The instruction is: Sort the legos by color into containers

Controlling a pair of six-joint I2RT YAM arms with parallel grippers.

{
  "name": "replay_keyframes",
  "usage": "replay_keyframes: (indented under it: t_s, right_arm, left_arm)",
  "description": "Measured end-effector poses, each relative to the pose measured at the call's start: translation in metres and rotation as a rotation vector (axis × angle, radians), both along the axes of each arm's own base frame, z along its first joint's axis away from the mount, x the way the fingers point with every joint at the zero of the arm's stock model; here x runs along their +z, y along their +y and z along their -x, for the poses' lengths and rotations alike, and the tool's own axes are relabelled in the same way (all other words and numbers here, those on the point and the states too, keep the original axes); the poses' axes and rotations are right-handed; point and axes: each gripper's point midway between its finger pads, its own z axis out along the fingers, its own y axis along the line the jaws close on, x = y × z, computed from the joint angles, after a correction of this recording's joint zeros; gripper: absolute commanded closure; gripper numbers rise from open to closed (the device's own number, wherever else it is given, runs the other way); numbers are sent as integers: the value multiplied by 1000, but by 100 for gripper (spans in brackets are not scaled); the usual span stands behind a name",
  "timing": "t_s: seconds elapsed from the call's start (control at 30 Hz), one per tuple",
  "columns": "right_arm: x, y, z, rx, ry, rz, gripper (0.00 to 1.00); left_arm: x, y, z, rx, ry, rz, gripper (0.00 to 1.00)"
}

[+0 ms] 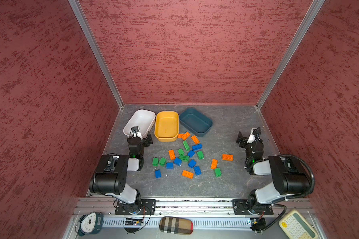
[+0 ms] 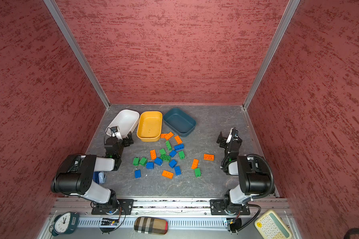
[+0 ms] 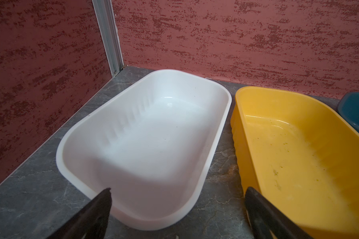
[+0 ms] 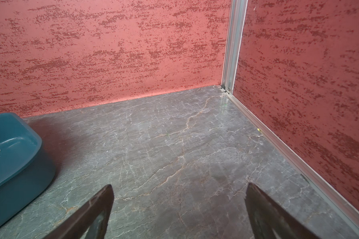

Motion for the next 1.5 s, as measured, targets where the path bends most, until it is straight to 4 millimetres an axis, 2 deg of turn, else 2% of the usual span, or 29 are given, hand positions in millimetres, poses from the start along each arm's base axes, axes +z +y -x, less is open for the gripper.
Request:
replay_keyframes:
  t_s: [0.5, 0.57, 0.67, 0.73, 0.8, 0.9, 1.0, 1.1, 1.2, 1.4, 1.5]
  right_arm:
    - [2, 3, 0, 21, 8, 3, 1]
    - [9, 4, 0, 23, 12, 4, 1]
    - [41, 3, -5, 20, -31, 6, 1]
    - [65, 0, -9, 1, -65, -14, 1]
    - [81, -2, -13, -15, -71, -48, 1]
    - [88, 1, -20, -7, -29, -112, 1]
    - [68, 9, -23, 28, 90, -171, 1]
    - [26, 15, -19, 32, 276, -230, 1]
    - [-9, 17, -5, 0, 453, -283, 1]
    - [-38, -2, 30, -157, 677, -304, 1]
    - [-59, -16, 47, -224, 779, -309, 3]
  left_arm:
    - [4, -4, 2, -10, 9, -13, 1]
    - [20, -11, 1, -28, 4, -28, 0]
    - [66, -18, -1, -34, -82, -35, 1]
    - [100, -17, 4, -10, -163, -10, 1]
    - [124, -12, 12, 29, -224, 34, 1]
    - [149, -4, 18, 91, -280, 132, 0]
    - [159, 3, 16, 151, -272, 208, 1]
    - [160, 2, 14, 166, -244, 248, 0]
    - [151, -9, 15, 159, -202, 256, 1]
    - [135, -44, 15, 99, -139, 239, 1]
    - [131, -46, 13, 105, -113, 241, 1]
